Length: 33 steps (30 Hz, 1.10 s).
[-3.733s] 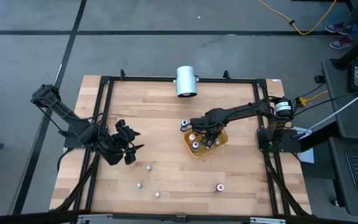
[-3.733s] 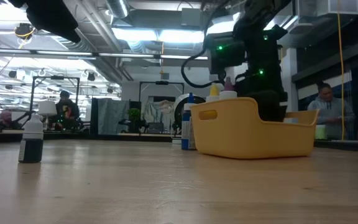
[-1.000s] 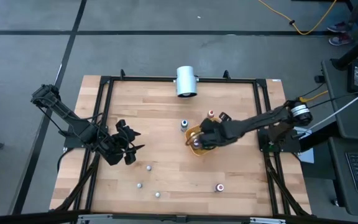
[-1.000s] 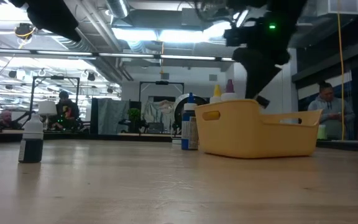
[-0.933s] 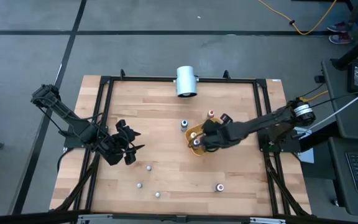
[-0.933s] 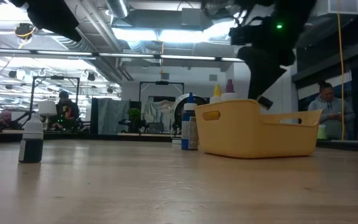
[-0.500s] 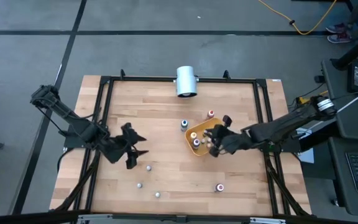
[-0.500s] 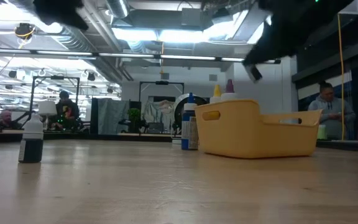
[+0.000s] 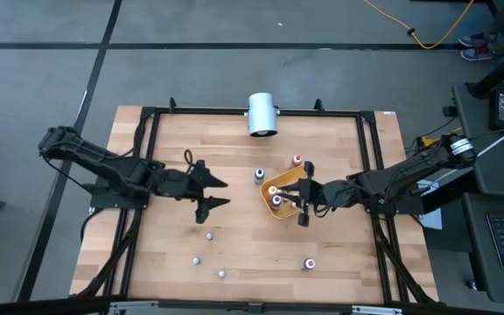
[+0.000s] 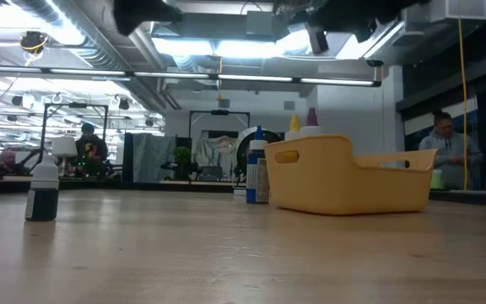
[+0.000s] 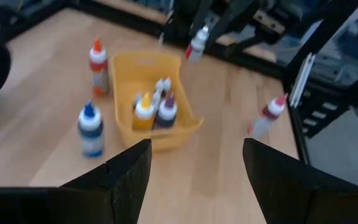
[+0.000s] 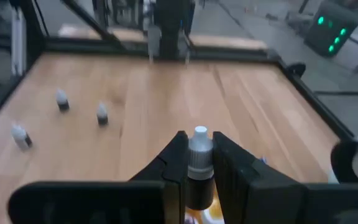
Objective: Pick & Place food coloring
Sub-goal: Adjust the red food coloring bottle in the yellow bin
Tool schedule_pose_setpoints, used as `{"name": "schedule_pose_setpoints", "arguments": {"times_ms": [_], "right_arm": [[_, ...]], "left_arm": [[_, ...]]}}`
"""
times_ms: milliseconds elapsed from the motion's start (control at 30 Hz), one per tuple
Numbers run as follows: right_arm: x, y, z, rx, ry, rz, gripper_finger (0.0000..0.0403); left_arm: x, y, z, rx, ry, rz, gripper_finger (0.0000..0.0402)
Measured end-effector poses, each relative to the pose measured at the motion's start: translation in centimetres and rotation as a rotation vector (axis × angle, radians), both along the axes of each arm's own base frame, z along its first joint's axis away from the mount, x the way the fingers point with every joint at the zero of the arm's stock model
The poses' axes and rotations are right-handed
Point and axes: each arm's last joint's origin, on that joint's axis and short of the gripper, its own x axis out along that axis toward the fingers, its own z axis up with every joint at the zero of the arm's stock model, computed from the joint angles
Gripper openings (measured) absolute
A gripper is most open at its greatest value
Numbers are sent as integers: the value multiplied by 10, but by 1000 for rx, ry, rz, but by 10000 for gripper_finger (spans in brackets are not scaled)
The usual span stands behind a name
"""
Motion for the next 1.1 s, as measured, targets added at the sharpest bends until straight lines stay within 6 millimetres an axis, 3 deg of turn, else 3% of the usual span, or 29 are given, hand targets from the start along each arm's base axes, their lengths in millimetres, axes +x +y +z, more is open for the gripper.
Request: {"name": "schedule_pose_setpoints", "arguments": {"times_ms": [467,867,1100], "right_arm": [[8,-6,13,50,-129,59,60],[11,-11,28,69,-286,44,60],[11,-11,31,73,-306,52,60]], "left_arm": [[49,18,-13,-1,-96,-29,249],[101,14,3,190,-101,-91,249],[118,22,11,222,-184,-54,249]]}}
